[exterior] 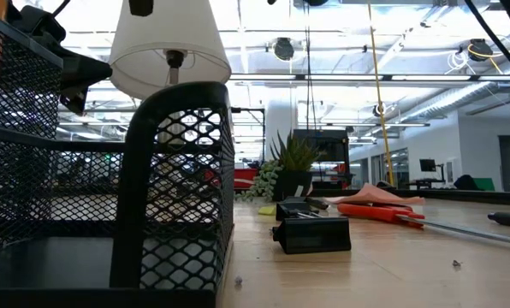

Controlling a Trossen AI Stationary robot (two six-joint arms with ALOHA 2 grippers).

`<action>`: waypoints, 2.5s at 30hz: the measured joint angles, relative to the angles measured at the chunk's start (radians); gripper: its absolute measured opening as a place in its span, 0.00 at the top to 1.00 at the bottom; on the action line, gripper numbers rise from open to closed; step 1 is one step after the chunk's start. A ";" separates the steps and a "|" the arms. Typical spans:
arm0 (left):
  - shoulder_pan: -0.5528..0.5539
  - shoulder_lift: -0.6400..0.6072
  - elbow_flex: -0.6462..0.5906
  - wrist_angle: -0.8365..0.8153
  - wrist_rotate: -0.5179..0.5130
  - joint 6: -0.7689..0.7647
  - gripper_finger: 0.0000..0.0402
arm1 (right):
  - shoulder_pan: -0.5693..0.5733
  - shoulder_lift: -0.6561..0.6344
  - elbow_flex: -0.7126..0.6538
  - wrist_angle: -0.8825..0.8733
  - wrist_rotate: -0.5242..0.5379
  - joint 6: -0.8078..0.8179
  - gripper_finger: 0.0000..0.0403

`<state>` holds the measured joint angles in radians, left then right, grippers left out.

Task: Pick and place office supplies into organizer
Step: Put the yellow pencil into the mesh desk organizer, then put the pink sticky note into the mesh desk organizer

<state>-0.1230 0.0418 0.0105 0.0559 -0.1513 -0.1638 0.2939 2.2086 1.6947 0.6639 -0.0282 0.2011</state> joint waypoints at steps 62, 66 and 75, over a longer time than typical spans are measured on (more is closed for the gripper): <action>0.000 0.000 0.000 -0.001 0.000 0.000 0.90 | -0.296 -0.383 -0.254 -1.439 -0.075 0.484 0.85; 0.000 0.000 0.000 -0.001 0.000 0.000 0.90 | -0.326 -0.422 -0.323 -1.464 -0.076 0.550 0.76; 0.000 0.000 0.000 -0.001 0.000 0.000 0.90 | -0.362 -0.647 -0.584 -1.406 -0.134 0.556 0.56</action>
<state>-0.1230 0.0422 0.0105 0.0544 -0.1516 -0.1642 -0.0685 1.5611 1.1108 -0.7419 -0.1623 0.7572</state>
